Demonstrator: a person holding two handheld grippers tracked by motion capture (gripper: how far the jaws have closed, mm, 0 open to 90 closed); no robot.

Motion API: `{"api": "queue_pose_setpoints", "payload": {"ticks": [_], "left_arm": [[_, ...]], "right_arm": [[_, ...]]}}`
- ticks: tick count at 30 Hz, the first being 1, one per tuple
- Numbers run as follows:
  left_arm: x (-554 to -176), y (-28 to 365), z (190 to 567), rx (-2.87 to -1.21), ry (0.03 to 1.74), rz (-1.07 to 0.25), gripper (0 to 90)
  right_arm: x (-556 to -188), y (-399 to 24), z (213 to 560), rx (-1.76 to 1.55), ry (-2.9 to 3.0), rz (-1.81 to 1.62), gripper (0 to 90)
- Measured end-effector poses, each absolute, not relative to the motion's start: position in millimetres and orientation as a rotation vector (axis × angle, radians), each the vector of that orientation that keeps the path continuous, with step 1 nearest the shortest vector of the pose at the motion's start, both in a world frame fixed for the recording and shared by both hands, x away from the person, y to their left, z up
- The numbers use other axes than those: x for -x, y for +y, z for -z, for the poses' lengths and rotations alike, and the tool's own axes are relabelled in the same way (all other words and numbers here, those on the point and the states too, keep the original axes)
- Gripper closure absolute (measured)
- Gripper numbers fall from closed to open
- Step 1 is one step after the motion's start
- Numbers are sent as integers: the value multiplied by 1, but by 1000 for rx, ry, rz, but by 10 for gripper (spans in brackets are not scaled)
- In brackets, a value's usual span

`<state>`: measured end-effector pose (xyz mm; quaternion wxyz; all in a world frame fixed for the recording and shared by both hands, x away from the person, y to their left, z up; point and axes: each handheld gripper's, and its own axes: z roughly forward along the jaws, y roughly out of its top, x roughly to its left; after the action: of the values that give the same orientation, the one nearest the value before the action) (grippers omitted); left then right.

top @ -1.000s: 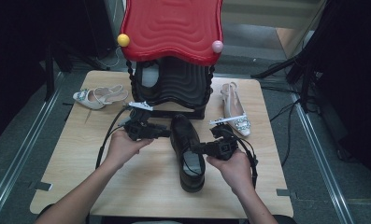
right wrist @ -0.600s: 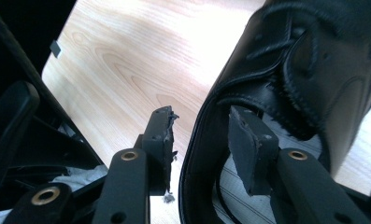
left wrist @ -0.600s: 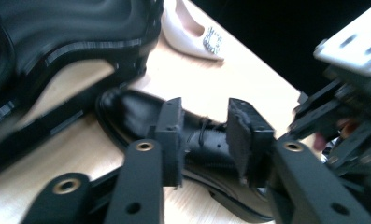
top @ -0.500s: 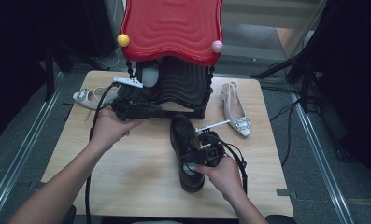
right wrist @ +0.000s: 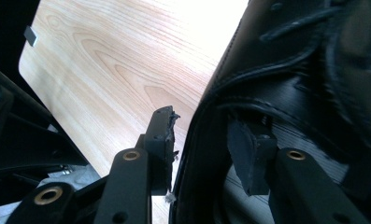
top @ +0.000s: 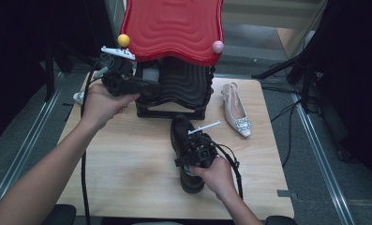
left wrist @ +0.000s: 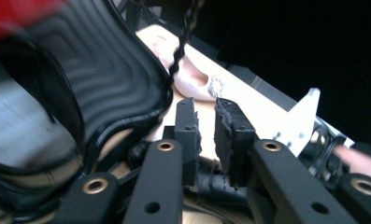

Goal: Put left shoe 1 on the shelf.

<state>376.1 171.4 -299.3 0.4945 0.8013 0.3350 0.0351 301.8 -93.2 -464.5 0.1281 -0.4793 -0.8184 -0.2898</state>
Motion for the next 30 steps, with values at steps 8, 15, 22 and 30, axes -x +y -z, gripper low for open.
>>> {"api": "queue_pose_setpoints", "payload": {"ticks": [8, 15, 22, 30], "left_arm": [[-390, 171, 267, -1939, 786, -153, 895], [-404, 174, 248, -1933, 800, -208, 900], [-422, 176, 240, -1921, 842, -251, 900], [-440, 162, 240, -1909, 895, -243, 900]], "right_arm": [[-307, -84, 475, 1385, -2406, 807, 648], [-307, -84, 477, 1387, -2405, 803, 667], [-308, -82, 476, 1415, -2394, 767, 678], [-310, -83, 476, 1412, -2388, 766, 688]]}}
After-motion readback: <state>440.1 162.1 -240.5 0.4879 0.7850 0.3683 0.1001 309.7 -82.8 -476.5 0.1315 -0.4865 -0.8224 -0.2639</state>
